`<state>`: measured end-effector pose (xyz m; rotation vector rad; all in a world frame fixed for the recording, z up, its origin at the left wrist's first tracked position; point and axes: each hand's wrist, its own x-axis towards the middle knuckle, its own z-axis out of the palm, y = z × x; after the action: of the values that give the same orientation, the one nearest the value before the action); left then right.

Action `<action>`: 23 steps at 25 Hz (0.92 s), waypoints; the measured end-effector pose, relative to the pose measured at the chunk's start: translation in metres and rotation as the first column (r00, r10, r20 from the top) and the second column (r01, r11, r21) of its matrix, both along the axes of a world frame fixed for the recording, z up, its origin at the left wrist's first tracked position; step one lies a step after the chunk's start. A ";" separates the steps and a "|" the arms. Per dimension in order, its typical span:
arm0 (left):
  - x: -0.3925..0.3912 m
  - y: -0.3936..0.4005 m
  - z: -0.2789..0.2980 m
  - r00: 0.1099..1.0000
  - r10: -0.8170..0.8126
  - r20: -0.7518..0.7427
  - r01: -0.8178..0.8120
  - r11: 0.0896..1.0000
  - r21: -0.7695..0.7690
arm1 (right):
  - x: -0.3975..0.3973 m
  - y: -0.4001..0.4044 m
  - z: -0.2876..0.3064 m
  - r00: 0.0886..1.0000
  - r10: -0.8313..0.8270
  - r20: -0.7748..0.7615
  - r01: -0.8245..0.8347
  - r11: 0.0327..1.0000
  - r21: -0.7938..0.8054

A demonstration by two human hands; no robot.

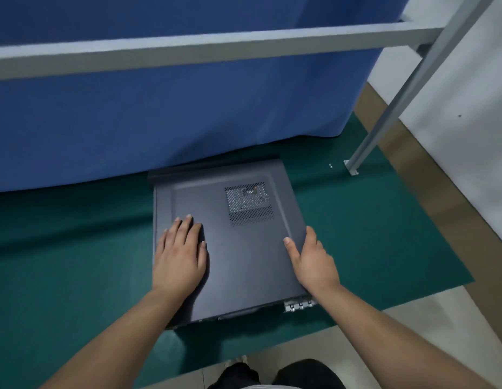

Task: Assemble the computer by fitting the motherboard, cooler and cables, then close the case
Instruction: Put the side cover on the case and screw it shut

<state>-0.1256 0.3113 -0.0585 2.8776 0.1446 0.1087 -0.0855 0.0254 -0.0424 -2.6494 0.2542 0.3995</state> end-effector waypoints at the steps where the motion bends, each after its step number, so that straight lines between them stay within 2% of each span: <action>1: 0.017 -0.009 0.003 0.999 -0.033 -0.013 0.032 0.999 -0.026 | 0.005 -0.001 0.002 0.999 0.004 -0.045 -0.003 1.000 0.024; 5: 0.102 -0.063 0.004 0.979 -0.203 -0.032 0.201 0.977 -0.066 | 0.052 -0.027 0.021 0.967 0.081 -0.243 -0.042 0.986 0.164; 8: 0.178 -0.104 0.004 0.961 -0.265 -0.074 0.261 0.963 -0.059 | 0.097 -0.065 0.028 0.975 0.079 -0.209 -0.016 0.957 0.291; 13: 0.270 -0.145 -0.003 0.968 -0.226 -0.112 0.231 0.972 0.032 | 0.179 -0.142 -0.006 0.972 -0.012 -0.234 0.076 0.961 0.267; 17: 0.275 -0.144 -0.014 0.980 -0.197 0.009 0.196 0.977 0.081 | 0.265 -0.173 -0.054 0.967 -0.126 -0.220 0.172 0.964 0.205; 20: 0.278 -0.146 -0.015 0.981 -0.195 0.017 0.193 0.977 0.091 | 0.324 -0.174 -0.085 0.971 -0.199 -0.130 0.220 0.960 0.175; 23: 0.277 -0.147 -0.013 0.980 -0.199 0.017 0.196 0.975 0.106 | 0.355 -0.163 -0.109 0.962 -0.269 -0.050 0.273 0.938 0.213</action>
<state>0.1518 0.1641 -0.0713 2.9732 -0.1568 0.1213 0.2697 -0.1377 -0.1510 -2.3533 0.5430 0.3419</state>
